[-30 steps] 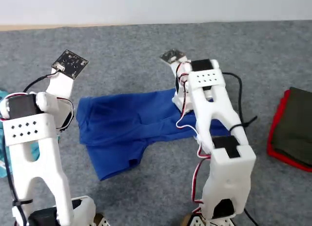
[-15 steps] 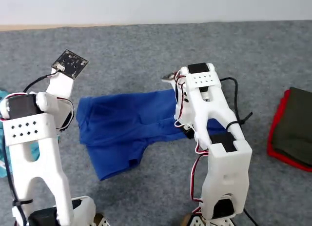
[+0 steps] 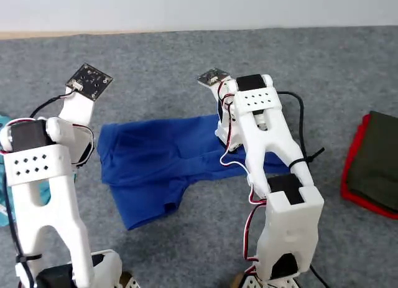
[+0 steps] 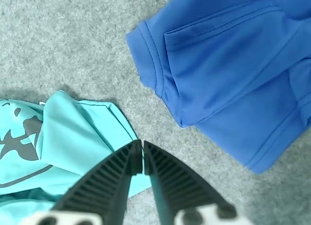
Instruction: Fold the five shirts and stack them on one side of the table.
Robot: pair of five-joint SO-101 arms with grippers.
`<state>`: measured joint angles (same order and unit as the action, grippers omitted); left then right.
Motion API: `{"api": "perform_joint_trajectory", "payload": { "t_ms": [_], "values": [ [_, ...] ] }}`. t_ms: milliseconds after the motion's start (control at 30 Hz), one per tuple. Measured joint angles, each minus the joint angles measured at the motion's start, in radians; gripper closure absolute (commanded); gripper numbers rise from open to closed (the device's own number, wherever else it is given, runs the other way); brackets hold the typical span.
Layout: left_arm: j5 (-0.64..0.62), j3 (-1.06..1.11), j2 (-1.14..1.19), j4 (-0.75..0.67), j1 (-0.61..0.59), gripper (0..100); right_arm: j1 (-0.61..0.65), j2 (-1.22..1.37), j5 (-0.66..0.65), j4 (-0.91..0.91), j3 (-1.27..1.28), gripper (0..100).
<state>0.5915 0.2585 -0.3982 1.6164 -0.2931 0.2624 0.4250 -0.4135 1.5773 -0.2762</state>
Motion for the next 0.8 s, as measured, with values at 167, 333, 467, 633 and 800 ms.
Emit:
{"api": "perform_joint_trajectory", "payload": {
  "t_ms": [167,333,467,633,800],
  "values": [
    [0.0,0.0,0.0,0.0,0.0,99,0.0,0.046,0.0,0.0,0.0,84.4],
    [0.0,0.0,0.0,0.0,0.0,99,0.0,0.091,0.0,0.0,0.0,88.8],
    [0.0,0.0,0.0,0.0,0.0,99,0.0,0.095,-0.014,0.0,0.0,98.8],
    [0.0,0.0,0.0,0.0,0.0,99,-0.003,0.095,-0.055,0.018,0.0,98.7],
    [0.0,0.0,0.0,0.0,0.0,99,-0.048,0.095,-0.075,0.112,-0.002,98.7]
  ]
}}
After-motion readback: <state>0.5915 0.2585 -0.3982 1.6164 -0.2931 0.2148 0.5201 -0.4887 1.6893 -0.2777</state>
